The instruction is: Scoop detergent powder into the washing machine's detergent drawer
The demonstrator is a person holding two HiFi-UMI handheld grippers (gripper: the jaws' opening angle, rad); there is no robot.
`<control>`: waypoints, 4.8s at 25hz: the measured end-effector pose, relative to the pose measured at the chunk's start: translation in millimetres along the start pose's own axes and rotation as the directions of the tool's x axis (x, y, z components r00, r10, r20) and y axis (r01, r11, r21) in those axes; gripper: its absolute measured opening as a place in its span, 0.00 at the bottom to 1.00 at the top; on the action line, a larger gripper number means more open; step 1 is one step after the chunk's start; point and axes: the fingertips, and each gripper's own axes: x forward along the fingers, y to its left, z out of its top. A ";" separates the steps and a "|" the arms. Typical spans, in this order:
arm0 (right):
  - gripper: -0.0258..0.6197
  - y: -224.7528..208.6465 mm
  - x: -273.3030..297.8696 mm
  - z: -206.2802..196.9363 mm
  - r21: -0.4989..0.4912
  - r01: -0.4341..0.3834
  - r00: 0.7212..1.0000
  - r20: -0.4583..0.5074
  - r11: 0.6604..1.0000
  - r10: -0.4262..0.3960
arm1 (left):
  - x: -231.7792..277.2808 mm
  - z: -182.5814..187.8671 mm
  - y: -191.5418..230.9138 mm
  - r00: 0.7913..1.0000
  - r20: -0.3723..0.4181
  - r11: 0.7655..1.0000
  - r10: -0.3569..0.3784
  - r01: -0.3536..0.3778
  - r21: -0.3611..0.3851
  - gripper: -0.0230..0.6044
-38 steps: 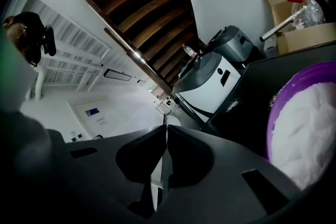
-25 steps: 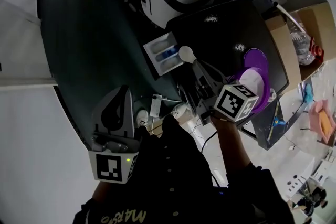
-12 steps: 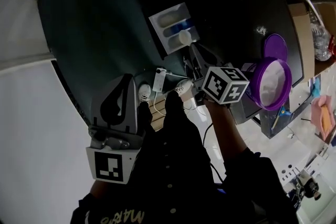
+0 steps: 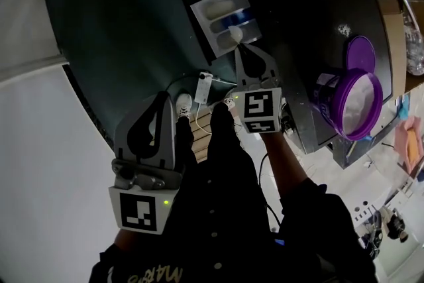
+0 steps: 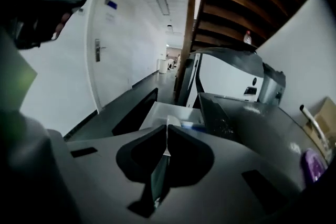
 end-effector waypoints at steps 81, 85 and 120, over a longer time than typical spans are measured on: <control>0.23 -176.7 -308.0 -61.2 0.396 0.350 0.921 -0.310 0.849 -0.235 | 66.9 136.9 -197.5 0.800 0.254 0.836 -0.544 0.493 0.238 0.06; 0.42 -178.0 -317.5 -52.3 0.376 0.374 0.923 -0.234 0.847 -0.304 | 66.7 137.1 -198.5 0.793 0.257 0.831 -0.553 0.502 0.241 0.06; 0.09 -147.4 -464.1 86.7 0.484 0.585 0.512 0.403 0.651 -0.759 | 31.3 176.2 -178.3 0.730 0.361 0.814 -0.580 0.502 0.293 0.06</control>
